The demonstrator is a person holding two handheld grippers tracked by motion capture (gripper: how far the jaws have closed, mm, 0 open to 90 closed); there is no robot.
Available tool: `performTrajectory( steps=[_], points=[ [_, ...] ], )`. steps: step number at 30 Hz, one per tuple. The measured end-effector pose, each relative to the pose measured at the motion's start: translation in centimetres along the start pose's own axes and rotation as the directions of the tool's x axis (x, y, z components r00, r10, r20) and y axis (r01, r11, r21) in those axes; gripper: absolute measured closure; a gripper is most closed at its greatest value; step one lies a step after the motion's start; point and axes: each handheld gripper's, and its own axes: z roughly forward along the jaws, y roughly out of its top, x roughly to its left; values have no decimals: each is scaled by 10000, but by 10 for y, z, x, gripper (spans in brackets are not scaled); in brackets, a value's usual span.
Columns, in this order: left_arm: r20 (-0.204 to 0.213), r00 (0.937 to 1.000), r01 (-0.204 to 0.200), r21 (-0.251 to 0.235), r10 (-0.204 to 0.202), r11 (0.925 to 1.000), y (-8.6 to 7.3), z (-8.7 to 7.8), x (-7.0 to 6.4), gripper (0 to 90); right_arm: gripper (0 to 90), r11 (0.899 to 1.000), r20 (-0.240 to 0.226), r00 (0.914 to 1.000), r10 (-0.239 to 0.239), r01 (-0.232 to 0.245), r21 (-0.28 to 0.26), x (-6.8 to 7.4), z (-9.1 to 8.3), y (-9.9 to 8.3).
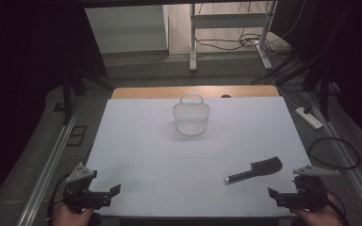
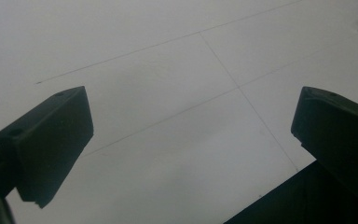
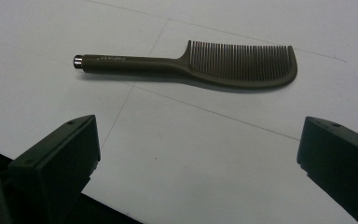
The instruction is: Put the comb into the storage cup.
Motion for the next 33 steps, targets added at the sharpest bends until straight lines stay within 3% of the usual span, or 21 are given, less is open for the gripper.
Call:
performTrajectory(
  steps=[26, 33],
  points=[
    [202, 9998, 61, -75, -59, 10000, -1, -1, 1, 0, 0, 9997, -147, 9997, -178, 180, 188, 2, 2, 2],
    [247, 9996, 109, -143, -105, 9998, -1, -1, 2, 0, 0, 9986, -194, 9984, -533, 534, 36, 3, 2, 4]
  ],
)
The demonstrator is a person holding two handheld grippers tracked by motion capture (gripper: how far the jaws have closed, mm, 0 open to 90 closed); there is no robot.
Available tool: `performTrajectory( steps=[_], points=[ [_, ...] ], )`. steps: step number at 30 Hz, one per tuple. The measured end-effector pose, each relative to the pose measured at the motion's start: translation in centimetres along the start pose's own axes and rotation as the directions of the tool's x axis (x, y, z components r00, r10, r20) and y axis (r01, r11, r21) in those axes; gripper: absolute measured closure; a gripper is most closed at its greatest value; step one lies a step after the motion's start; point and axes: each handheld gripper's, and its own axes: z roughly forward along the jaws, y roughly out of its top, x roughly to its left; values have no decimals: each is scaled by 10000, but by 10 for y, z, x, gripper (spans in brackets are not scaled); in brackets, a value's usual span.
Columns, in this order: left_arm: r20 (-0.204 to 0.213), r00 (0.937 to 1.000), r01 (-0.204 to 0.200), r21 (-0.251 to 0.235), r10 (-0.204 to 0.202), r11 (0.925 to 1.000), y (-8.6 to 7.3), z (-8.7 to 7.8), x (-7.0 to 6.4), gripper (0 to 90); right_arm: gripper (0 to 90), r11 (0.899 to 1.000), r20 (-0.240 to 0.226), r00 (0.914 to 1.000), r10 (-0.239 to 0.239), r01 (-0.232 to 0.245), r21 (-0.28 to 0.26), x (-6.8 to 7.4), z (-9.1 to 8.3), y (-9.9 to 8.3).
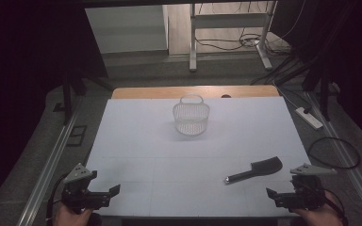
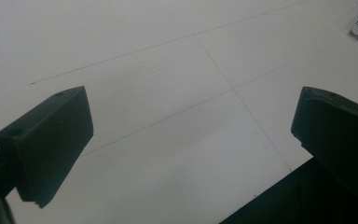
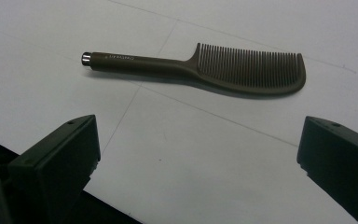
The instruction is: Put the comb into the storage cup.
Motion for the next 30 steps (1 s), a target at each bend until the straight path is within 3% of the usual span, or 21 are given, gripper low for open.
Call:
performTrajectory(
  steps=[11, 14, 18, 30],
  points=[
    [71, 10000, 51, -8, -51, 10000, 0, 0, 0, 0, 0, 9997, -215, 9995, -238, 239, 64, 0, 7, 7],
    [92, 10000, 34, -8, -33, 10000, 0, 0, 1, 0, 0, 9972, -271, 9968, -747, 750, 82, 3, 10, 9],
    [122, 9999, 66, -21, -66, 10000, 0, 0, 1, 0, 0, 9950, -526, 9937, -992, 999, 89, 4, 13, 14],
    [168, 9998, 89, -28, -89, 10000, 0, 0, 1, 0, 0, 9963, -1032, 9910, -854, 848, -103, 4, 21, 27]
  ],
)
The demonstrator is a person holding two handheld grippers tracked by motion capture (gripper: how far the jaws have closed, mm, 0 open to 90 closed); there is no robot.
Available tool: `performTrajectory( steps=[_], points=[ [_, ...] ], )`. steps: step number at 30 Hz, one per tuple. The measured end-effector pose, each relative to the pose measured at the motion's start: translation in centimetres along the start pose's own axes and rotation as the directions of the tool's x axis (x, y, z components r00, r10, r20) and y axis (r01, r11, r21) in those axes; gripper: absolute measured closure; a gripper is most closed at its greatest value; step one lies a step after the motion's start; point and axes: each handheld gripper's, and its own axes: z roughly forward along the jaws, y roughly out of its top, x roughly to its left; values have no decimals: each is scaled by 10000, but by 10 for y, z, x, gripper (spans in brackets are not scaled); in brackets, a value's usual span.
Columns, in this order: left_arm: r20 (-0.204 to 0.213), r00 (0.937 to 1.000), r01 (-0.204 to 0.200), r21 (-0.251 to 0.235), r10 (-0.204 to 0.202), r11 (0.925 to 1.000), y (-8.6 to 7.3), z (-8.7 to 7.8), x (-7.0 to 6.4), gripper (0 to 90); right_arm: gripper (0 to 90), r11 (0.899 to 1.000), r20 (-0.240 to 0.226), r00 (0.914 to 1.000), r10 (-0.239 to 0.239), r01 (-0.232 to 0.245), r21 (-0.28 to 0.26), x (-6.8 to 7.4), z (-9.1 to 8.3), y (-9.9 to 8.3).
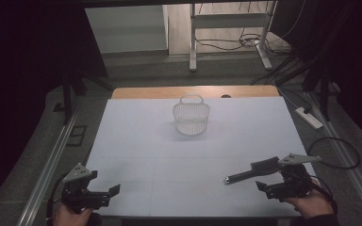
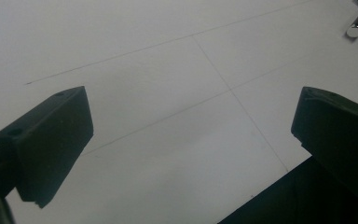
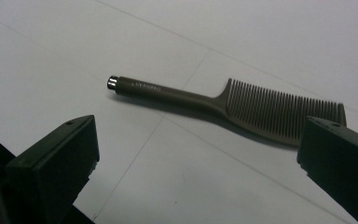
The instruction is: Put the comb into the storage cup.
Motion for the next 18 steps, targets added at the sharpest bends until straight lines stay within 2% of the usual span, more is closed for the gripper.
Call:
performTrajectory(
  steps=[7, 18],
  points=[
    [31, 10000, -7, -21, 7, 10000, 0, 0, 0, 0, 0, 9988, 18, 9988, -484, 484, 7, 3, 7, 8],
    [44, 10000, -14, -17, 14, 10000, 0, 0, 0, 0, 0, 9982, -27, 9988, -489, 490, 337, 8, 22, 23]
  ],
)
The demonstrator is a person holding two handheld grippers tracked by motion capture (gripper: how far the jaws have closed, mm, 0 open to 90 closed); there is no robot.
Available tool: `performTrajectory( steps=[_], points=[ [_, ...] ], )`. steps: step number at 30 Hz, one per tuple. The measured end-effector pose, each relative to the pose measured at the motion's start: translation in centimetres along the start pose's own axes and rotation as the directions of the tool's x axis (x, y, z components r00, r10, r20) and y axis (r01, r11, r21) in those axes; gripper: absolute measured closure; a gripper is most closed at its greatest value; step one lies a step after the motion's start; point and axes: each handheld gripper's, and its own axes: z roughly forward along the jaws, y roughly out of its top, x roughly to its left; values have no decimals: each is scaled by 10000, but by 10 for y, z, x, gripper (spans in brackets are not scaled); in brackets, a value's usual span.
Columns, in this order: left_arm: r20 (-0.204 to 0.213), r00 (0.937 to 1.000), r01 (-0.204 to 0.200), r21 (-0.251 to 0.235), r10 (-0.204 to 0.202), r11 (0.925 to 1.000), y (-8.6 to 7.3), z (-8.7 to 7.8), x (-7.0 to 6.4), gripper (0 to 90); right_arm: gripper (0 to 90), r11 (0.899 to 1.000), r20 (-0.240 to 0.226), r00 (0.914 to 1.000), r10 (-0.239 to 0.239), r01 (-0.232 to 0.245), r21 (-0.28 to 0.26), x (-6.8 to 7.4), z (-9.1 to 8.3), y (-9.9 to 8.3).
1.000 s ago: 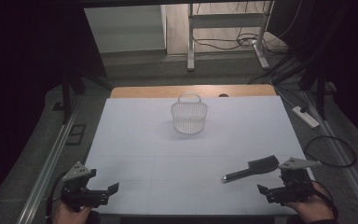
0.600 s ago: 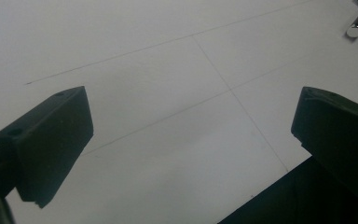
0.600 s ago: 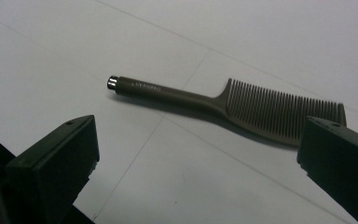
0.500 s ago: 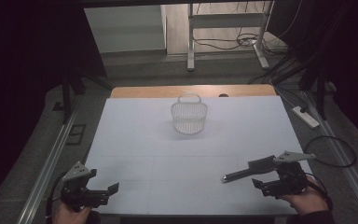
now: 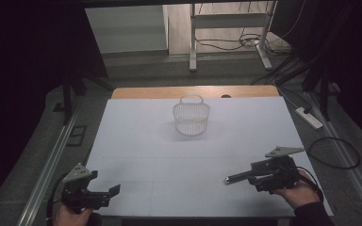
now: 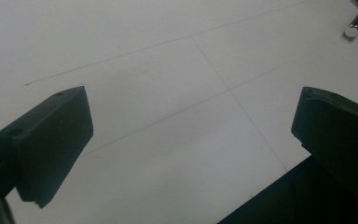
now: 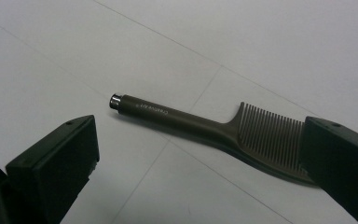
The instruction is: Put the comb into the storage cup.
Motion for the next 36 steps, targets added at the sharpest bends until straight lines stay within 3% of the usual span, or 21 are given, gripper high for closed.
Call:
performTrajectory(
  steps=[6, 11, 22, 36],
  points=[
    [19, 10000, -3, 4, 3, 10000, 0, 0, 0, 0, 0, 9998, -143, 9999, 21, -19, 189, 2, 7, 6],
    [36, 10000, -5, -16, 5, 10000, 0, 0, 0, 0, 0, 9988, -186, 9995, -248, 256, 420, 3, 14, 10],
    [85, 10000, 6, -45, -5, 10000, 0, -1, 1, 0, 0, 9967, -345, 9994, 40, -12, 811, 9, 24, 26],
    [136, 9999, 36, -67, -35, 10000, 0, -1, 1, 0, 0, 9935, -597, 9975, -384, 445, 1044, 19, 41, 47]
  ],
)
